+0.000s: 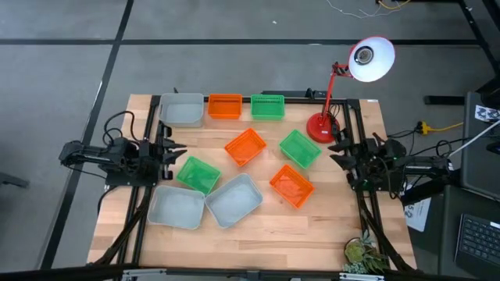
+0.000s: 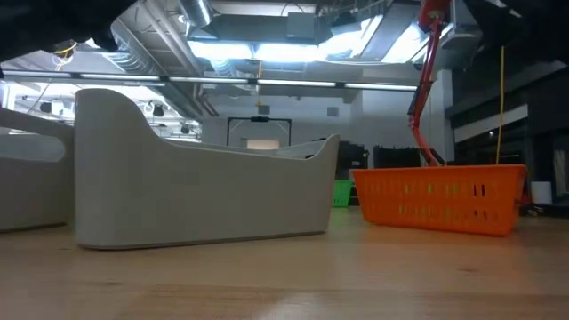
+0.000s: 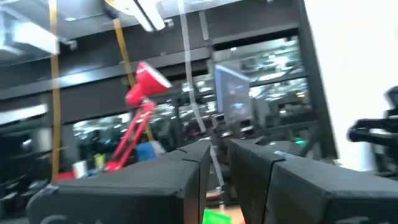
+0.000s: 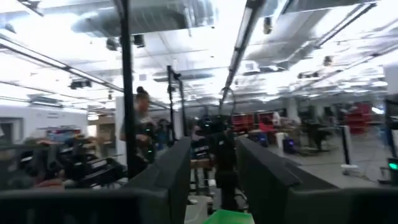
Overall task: Stack baskets by color
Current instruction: Stack the right green bin on the top green bin
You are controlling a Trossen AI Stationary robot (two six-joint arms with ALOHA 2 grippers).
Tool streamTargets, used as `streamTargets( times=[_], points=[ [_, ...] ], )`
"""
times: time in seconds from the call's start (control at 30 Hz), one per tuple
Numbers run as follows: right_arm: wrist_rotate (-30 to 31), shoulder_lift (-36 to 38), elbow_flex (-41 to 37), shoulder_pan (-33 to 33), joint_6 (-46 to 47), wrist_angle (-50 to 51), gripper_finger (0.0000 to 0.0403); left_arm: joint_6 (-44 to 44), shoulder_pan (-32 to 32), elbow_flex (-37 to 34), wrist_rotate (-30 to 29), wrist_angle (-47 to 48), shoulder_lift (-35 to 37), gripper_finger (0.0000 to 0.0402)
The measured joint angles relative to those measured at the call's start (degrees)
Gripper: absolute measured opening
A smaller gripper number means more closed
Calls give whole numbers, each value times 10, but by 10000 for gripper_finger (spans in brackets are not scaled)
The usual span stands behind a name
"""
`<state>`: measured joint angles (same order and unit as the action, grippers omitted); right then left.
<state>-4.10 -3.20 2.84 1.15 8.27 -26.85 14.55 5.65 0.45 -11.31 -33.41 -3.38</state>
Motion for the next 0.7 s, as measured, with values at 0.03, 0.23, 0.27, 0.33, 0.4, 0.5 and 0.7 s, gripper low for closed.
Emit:
streamTargets(
  times=[0.03, 0.23, 0.27, 0.33, 0.4, 0.5, 0.7],
  points=[
    [14, -10, 12, 0, -1, 12, 131, 2, 0, 0, -29, 5, 0, 53],
    [122, -120, 126, 0, -13, 169, 131, 45, 0, 0, -232, 36, 0, 53],
    [148, -148, 147, 0, -12, 198, 131, 46, 0, 0, -234, 35, 0, 53],
    [198, -210, 189, 1, -11, 253, 131, 47, -6, 0, -227, 33, 0, 53],
    [224, -276, 226, 7, -11, 299, 131, 51, -14, 0, -216, 33, 0, 53],
    [224, -373, 278, 23, -10, 355, 131, 52, -32, 0, -208, 32, 0, 53],
    [221, -523, 355, 57, 24, 473, 131, -12, -58, 0, -204, 33, -5, 53]
  ],
)
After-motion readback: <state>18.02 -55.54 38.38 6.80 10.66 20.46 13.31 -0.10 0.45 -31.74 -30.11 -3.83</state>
